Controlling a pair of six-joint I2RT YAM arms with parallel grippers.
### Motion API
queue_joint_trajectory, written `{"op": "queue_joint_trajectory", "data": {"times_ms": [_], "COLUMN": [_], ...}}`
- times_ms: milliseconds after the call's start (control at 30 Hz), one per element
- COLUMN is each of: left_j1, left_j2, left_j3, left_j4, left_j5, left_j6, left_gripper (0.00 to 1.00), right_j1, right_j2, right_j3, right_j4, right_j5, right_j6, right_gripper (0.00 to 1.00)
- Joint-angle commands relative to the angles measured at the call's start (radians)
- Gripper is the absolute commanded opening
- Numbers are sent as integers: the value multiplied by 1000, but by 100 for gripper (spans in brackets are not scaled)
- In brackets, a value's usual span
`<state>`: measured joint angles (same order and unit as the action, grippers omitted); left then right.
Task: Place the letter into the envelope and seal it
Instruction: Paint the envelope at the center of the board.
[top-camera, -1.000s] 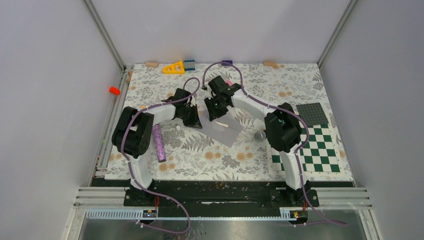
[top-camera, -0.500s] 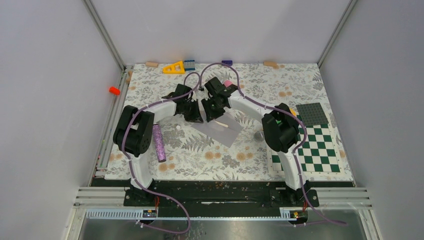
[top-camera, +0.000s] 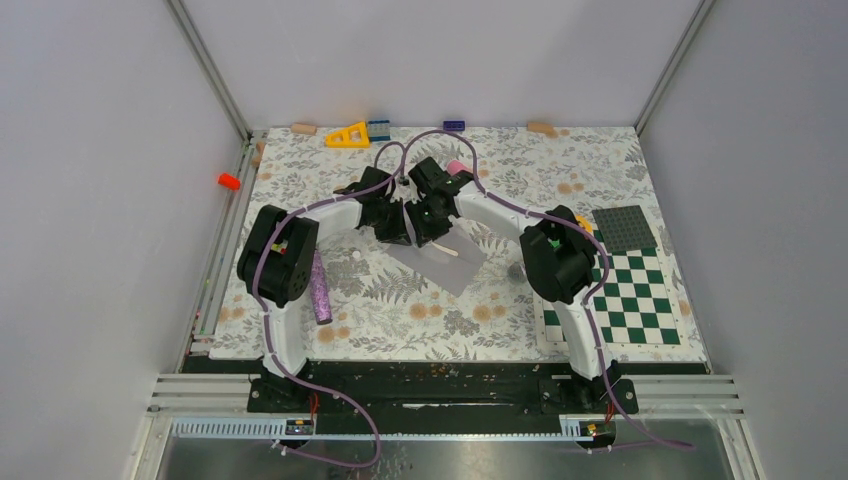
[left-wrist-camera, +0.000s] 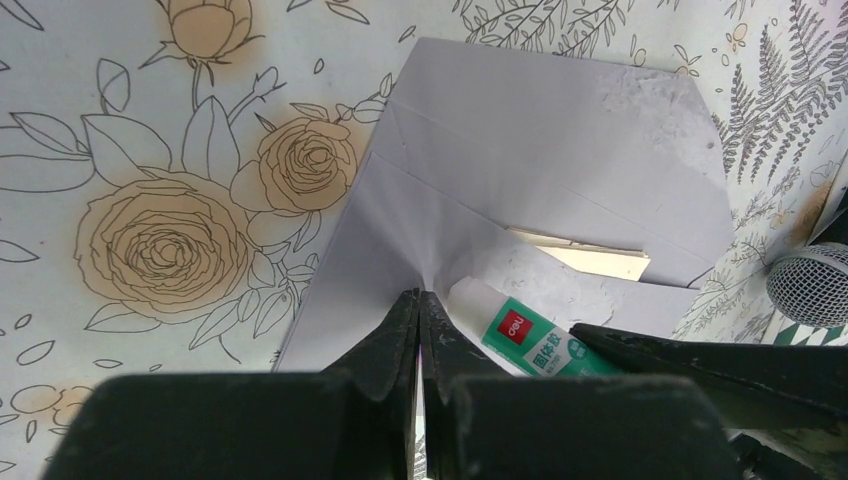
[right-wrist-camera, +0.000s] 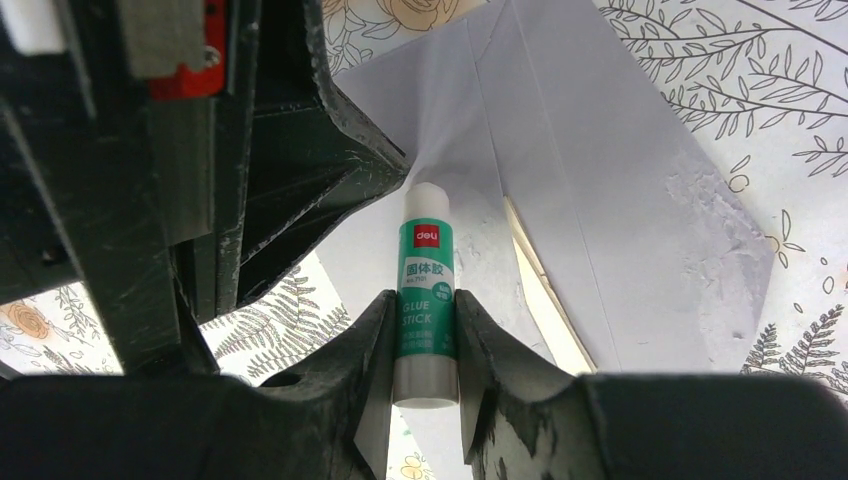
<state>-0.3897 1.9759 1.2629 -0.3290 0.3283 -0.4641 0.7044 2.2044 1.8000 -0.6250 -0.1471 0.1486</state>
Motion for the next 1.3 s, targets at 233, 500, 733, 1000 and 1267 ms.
{"op": "queue_joint_trajectory", "data": {"times_ms": [233,500,733,1000,1267], "left_j1": [-14,-14,-17,-27,-28], "left_j2": [31,31,23,9,-1], "left_j3": [-3,-7,-13,-26,-32], "left_j4": [-28,-28,-20,-1,7], "left_j5": [-120,-121,-115,-104,-104], "left_j6": [-1,-4,-5,-8,-7], "left_gripper": [0,0,0,0,0], "right_j1": [6,6,6,-1,-15], "right_j2": [-51,-96,-140,-83,-71], "right_j3": [-18,-47,-52,15,19], "right_j4": [-79,-116,-136,-142,-171], "right_j5": [39,38,20,-6,-49], "right_j6": [-75,-94,-92,51,126], "right_gripper": [0,0,0,0,0]}}
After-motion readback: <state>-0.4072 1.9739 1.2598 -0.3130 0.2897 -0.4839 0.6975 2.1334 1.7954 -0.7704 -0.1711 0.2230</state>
